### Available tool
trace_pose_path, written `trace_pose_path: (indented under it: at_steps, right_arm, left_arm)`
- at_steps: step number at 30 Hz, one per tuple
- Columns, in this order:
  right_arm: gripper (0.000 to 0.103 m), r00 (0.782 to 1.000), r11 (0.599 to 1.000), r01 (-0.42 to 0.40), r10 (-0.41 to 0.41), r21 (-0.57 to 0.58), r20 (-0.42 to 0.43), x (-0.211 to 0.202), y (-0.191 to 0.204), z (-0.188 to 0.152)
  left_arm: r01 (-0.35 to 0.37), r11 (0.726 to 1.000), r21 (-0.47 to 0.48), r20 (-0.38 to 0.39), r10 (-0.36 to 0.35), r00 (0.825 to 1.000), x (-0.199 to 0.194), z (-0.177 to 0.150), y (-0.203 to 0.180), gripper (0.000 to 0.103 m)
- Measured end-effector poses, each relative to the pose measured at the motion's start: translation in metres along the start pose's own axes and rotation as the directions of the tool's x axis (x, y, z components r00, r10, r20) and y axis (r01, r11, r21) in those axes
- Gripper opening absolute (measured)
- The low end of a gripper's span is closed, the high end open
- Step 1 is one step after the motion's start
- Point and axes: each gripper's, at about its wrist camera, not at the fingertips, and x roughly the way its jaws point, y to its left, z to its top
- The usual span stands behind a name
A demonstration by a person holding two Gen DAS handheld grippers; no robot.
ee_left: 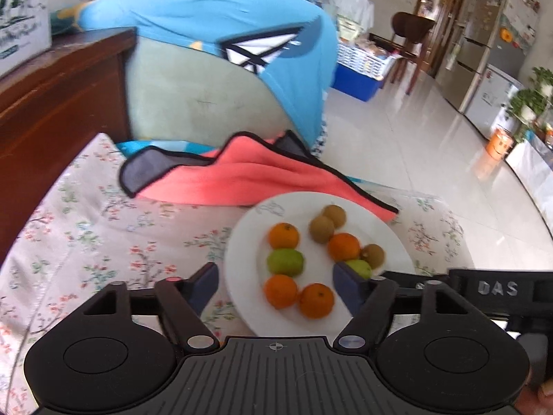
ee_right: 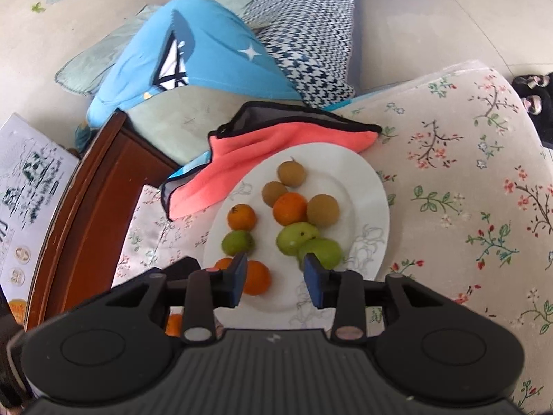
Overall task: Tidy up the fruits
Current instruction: 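Carry the green jujube and orange over the white plate and open both tools, then move both open tools back to the loose oranges beside the plate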
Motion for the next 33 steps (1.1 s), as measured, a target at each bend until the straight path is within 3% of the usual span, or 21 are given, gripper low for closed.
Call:
trace_pose_path:
  at_steps: [14,33]
  right_arm:
    - [0.044,0.997,0.981,-0.063,0.054,-0.184,-0.051,-0.004,0.027,-0.020]
    - [0.044,0.982,0.882,-0.143,0.070,-0.450,-0.175,0.015,0.072,-0.067]
  left_arm:
    - [-0.049,0.999,0.003,0.003,0.049,0.999,-0.023,-0.003,0.031,0.082]
    - [-0.115,0.993,0.017,-0.034,0.115,0.993,-0.035,-0.020,0.069,0.083]
